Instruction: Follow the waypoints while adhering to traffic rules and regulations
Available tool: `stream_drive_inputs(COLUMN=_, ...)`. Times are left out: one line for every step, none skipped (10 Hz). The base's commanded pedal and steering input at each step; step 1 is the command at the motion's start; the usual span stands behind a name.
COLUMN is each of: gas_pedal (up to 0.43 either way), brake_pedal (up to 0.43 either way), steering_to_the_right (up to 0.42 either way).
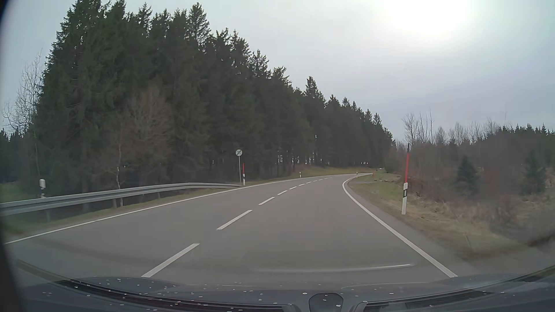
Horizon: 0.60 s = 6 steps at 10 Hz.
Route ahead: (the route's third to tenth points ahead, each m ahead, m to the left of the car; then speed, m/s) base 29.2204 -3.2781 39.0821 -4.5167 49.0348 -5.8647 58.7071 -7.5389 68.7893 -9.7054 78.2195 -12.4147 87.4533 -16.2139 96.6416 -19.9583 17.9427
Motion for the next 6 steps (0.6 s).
stream_drive_inputs(gas_pedal=0.331, brake_pedal=0.000, steering_to_the_right=0.020)
stream_drive_inputs(gas_pedal=0.331, brake_pedal=0.000, steering_to_the_right=0.020)
stream_drive_inputs(gas_pedal=0.331, brake_pedal=0.000, steering_to_the_right=0.020)
stream_drive_inputs(gas_pedal=0.331, brake_pedal=0.000, steering_to_the_right=0.020)
stream_drive_inputs(gas_pedal=0.331, brake_pedal=0.000, steering_to_the_right=0.020)
stream_drive_inputs(gas_pedal=0.331, brake_pedal=0.000, steering_to_the_right=0.020)
